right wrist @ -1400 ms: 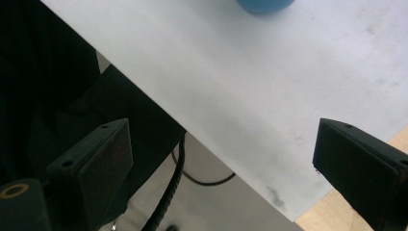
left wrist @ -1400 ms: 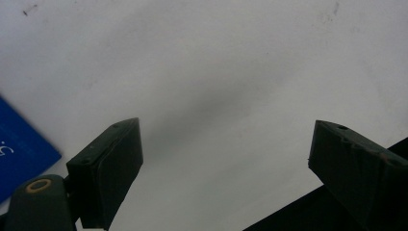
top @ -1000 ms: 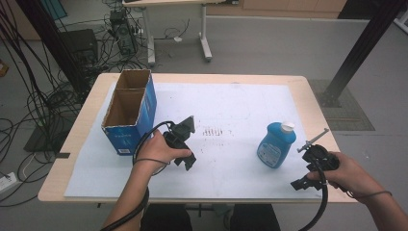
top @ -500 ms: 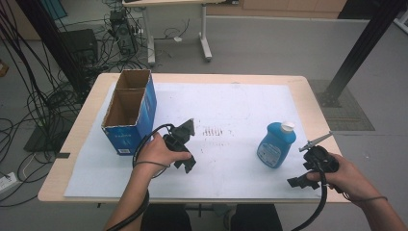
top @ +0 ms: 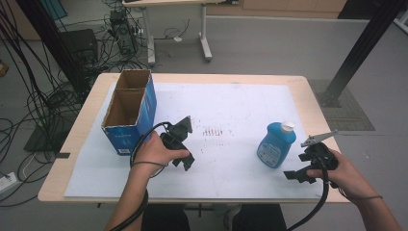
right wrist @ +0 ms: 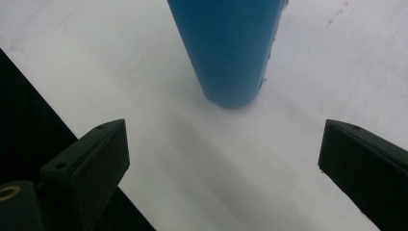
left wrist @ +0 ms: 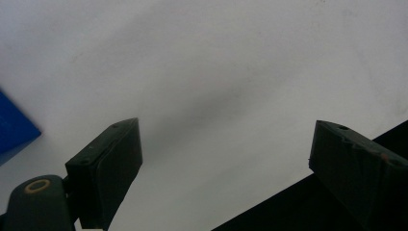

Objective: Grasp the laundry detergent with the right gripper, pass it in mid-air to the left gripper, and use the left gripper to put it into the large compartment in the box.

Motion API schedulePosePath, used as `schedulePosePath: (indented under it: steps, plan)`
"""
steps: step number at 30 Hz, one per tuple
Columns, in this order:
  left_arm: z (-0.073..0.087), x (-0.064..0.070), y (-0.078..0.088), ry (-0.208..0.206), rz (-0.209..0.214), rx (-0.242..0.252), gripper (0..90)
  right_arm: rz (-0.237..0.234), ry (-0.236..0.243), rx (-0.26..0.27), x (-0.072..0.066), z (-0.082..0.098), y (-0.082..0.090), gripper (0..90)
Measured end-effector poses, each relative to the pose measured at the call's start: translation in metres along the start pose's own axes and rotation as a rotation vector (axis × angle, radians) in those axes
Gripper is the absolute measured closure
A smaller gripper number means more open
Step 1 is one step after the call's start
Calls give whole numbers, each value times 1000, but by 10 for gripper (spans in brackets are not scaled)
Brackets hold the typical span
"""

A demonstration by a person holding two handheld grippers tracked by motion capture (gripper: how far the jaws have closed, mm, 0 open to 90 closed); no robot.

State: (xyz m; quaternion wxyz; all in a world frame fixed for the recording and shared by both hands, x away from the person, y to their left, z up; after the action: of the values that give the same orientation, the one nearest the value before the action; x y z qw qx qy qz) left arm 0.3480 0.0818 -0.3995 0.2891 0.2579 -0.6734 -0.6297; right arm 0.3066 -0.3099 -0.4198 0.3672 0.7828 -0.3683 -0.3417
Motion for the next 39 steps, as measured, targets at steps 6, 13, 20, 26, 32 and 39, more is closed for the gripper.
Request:
schedulePosePath:
  steps: [6, 13, 20, 26, 32, 39]
  plan:
    - [-2, -2, 1, 20, 0, 26, 117, -8, 30, 66, 0, -2, -2, 33]
    - [-2, -1, -1, 20, -5, 22, 116, -16, 43, 107, 2, -2, -1, 32]
    - [1, -2, -3, 27, -3, 16, 116, -43, 46, 154, 1, 0, -5, 32]
    - [2, -2, -2, 30, -3, 15, 115, -65, 36, 199, 0, 1, -9, 31]
    - [1, -1, -1, 26, -6, 15, 115, -58, 30, 231, 3, 5, -13, 28]
    - [1, 1, -3, 25, -3, 14, 115, -77, 14, 274, 5, 9, -19, 28]
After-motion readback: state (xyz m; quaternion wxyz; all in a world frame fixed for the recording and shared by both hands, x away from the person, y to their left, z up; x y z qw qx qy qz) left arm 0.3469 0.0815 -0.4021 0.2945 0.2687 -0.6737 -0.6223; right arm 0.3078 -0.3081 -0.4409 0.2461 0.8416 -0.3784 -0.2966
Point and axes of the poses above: each handheld gripper's, and its own axes: y roughly backward along the jaws, z roughly out of its underside, x roughly to its right, the point moved 4 cm from there along -y, roughly forward along the jaws, and after that the axes turned 13 degrees about -y, right-handed, at the moved point
